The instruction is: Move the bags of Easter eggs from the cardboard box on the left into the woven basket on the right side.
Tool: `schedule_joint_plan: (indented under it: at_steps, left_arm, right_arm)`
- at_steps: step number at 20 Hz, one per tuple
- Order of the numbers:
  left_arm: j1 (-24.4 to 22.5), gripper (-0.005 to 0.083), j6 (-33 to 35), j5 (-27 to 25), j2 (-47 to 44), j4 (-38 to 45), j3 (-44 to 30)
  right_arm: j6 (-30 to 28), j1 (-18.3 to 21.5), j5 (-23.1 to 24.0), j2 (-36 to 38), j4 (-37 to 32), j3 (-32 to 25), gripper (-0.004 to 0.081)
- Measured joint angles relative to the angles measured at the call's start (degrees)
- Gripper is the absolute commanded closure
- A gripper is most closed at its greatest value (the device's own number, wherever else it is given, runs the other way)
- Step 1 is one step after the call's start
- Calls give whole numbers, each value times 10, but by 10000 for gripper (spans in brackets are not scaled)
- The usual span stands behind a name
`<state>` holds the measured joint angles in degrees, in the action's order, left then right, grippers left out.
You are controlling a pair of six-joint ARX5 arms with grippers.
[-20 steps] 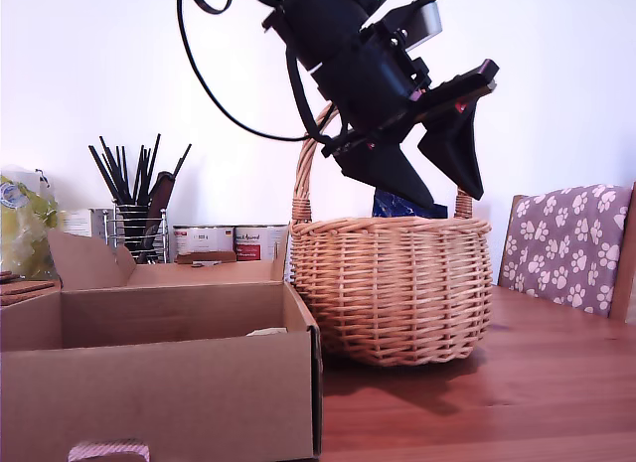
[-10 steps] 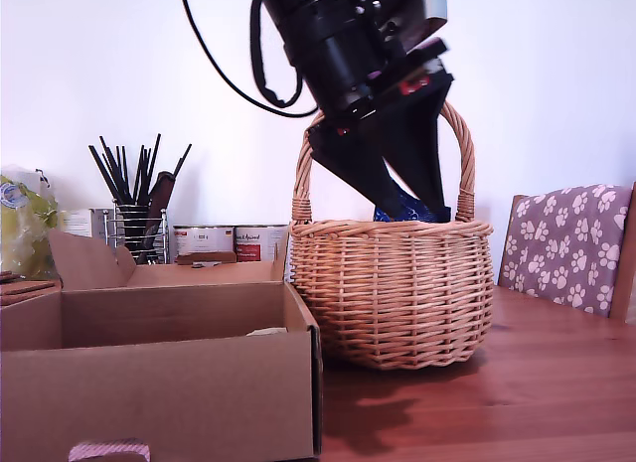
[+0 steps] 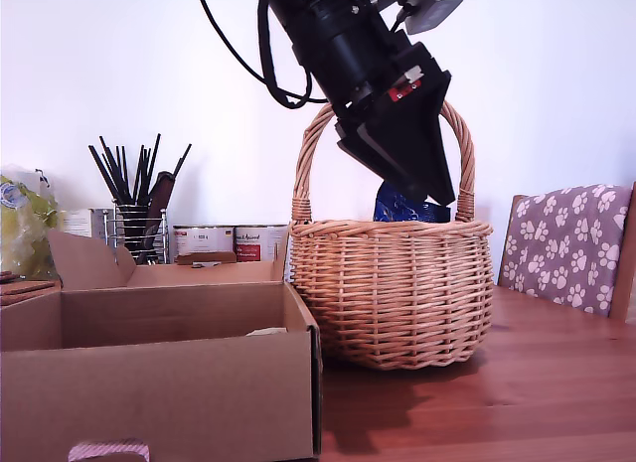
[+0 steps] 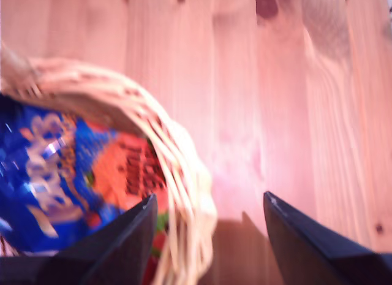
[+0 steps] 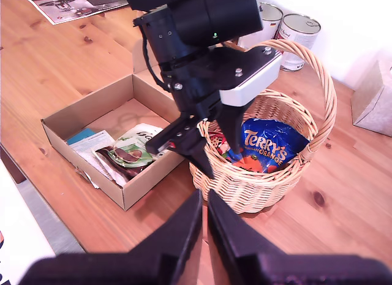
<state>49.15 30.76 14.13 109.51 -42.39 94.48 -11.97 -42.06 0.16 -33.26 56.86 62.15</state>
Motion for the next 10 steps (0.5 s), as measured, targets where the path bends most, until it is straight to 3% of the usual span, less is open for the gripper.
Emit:
schedule_joint_plan:
  at_steps: [10]
  left_arm:
    - [0, 256, 1, -2, 58, 7, -1]
  right_arm:
    - [0, 0, 0, 0, 11, 0, 783]
